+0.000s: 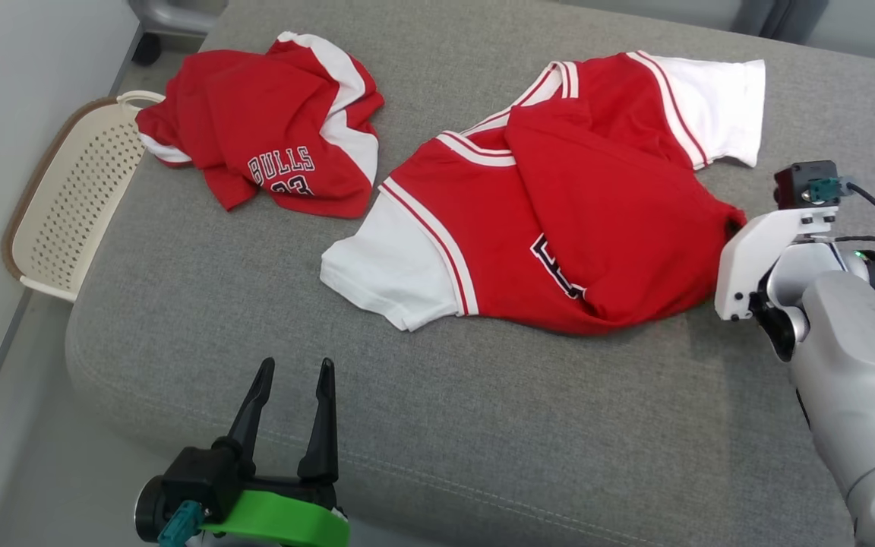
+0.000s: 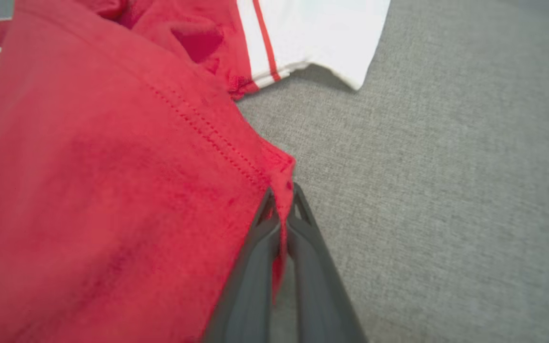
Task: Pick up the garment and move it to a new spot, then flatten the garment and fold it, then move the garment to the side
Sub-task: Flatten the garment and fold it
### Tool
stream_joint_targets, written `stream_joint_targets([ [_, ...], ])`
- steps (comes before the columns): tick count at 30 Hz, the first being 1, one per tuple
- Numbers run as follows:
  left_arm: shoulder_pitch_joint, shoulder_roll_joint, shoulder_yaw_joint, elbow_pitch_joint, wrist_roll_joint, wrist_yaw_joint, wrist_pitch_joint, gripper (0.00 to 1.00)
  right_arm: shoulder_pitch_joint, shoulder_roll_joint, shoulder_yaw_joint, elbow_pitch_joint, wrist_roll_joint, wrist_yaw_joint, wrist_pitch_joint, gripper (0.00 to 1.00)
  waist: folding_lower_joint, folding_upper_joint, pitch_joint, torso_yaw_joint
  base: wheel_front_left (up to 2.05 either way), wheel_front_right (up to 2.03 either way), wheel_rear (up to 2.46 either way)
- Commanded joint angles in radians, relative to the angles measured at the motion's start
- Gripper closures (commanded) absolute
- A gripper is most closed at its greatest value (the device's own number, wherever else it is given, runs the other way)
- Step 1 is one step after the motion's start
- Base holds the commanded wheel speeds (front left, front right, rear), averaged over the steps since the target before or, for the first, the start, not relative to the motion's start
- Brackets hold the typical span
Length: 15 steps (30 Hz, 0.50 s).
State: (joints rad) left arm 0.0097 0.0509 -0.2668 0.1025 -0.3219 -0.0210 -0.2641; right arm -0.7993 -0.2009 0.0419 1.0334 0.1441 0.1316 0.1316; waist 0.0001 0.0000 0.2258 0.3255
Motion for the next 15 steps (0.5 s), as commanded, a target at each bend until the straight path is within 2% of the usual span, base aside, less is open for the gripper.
stream_joint_targets([
  [1, 0.006, 0.0, 0.003, 0.002, 0.003, -0.002, -0.001, 0.0, 0.021, -0.01, -0.007, -0.004, 0.011, -0.002, -0.013, 1.0, -0.0001, 0.0, -0.025, -0.021, 0.0, 0.0, 0.0],
  [10, 0.043, 0.0, 0.019, 0.015, 0.013, -0.003, -0.001, 0.0, 0.176, -0.056, -0.129, -0.064, -0.01, -0.002, -0.083, 1.0, -0.0001, 0.0, -0.087, -0.1, 0.0, 0.0, 0.0],
  [15, 0.05, 0.0, 0.029, 0.018, 0.018, -0.005, -0.001, 0.0, 0.289, -0.035, -0.219, -0.139, -0.023, -0.002, -0.089, 1.0, -0.0001, 0.0, -0.108, -0.135, 0.0, 0.0, 0.0],
])
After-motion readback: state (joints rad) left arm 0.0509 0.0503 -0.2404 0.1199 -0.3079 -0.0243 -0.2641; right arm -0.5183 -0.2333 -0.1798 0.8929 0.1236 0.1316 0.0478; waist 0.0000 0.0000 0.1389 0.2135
